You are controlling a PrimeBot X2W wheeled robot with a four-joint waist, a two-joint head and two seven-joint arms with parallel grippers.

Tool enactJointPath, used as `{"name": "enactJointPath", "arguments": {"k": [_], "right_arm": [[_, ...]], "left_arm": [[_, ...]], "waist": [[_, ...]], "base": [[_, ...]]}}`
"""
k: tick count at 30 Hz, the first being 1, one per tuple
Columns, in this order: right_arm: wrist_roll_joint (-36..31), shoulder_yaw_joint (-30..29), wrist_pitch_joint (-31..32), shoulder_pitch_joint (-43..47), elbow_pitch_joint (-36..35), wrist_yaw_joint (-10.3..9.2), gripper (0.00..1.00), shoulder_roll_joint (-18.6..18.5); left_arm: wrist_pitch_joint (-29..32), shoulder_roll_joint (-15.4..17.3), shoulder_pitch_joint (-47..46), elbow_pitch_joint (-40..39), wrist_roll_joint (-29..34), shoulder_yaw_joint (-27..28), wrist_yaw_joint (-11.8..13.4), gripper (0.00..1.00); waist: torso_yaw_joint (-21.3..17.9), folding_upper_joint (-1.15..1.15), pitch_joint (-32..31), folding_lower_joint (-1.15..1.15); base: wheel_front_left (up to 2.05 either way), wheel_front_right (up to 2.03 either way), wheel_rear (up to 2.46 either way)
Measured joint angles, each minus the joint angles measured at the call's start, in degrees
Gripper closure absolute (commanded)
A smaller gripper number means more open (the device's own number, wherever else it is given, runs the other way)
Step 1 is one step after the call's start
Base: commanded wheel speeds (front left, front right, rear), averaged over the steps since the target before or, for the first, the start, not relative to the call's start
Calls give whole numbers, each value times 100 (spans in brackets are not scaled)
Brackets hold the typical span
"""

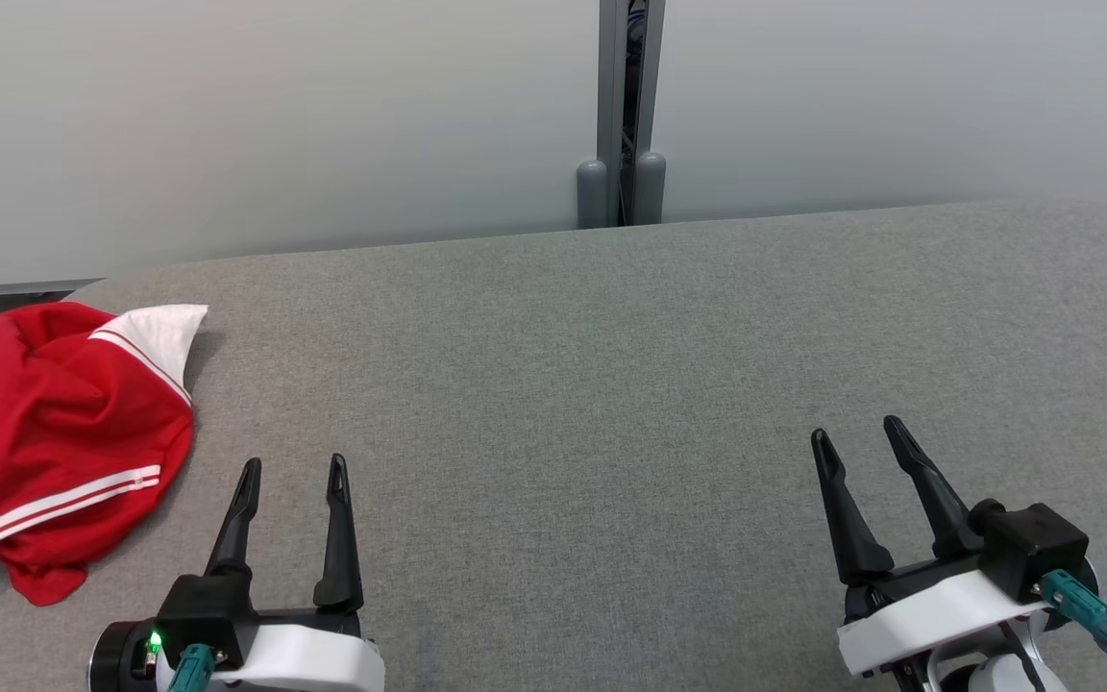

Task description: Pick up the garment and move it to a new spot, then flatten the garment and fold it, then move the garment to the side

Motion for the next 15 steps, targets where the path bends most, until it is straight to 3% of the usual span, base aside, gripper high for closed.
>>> {"name": "enactJointPath", "arguments": {"k": [15], "right_arm": [[-599,74,-190,65,-96,0,0,-13]], "left_arm": [[-156,-8,75,-81,613,-27,63,0]], "waist": [[-42,0,22,0]], "base": [[0,0,0]]}}
